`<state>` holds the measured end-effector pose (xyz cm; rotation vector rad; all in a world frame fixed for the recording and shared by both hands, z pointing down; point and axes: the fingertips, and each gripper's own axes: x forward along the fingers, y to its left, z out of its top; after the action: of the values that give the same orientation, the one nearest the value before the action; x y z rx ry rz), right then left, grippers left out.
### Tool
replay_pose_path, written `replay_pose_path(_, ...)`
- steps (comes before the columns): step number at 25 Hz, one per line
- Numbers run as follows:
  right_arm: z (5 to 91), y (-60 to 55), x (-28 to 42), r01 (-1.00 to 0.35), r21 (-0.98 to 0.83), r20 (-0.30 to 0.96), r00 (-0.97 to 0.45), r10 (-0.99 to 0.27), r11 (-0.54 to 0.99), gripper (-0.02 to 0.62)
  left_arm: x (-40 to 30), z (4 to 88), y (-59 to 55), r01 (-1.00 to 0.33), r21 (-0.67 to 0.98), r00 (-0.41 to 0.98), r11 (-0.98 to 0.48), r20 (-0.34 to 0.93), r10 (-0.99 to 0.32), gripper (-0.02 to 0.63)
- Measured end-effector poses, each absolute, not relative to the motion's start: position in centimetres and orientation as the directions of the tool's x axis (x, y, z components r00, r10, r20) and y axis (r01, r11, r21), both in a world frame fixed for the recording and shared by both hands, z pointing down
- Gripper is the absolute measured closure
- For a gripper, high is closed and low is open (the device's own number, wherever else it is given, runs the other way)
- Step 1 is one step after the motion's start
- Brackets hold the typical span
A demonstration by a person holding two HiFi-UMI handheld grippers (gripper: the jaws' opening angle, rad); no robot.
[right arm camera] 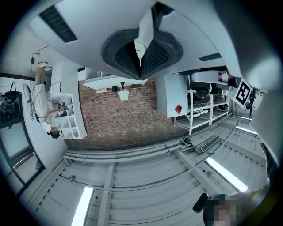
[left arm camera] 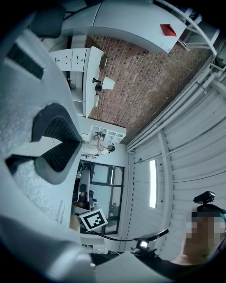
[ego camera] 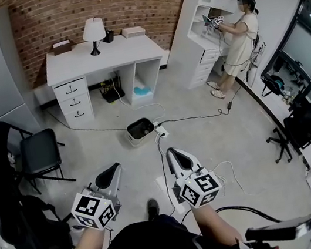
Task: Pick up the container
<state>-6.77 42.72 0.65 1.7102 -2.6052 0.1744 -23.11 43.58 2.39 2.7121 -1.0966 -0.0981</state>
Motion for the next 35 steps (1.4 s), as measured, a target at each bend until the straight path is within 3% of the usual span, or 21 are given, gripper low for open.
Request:
replay_pose_path(17,1.2,32.5,4.7,-0.909,-0.145,0.064,-0.404,-0.913,0.392,0.588,-12.2,2.4,33.3,-0.706,0.212,0.702,-0.675,0.084,-0.707,0.597)
replay_pose_path(35,2.4,24.6,10.9,-0.876,-0.169,0.091,-0.47,-0.878,0.451,0.588,-5.3,4.4,25.7,-0.733,0.228,0.678,-0.641,0.167,-0.716,0.597)
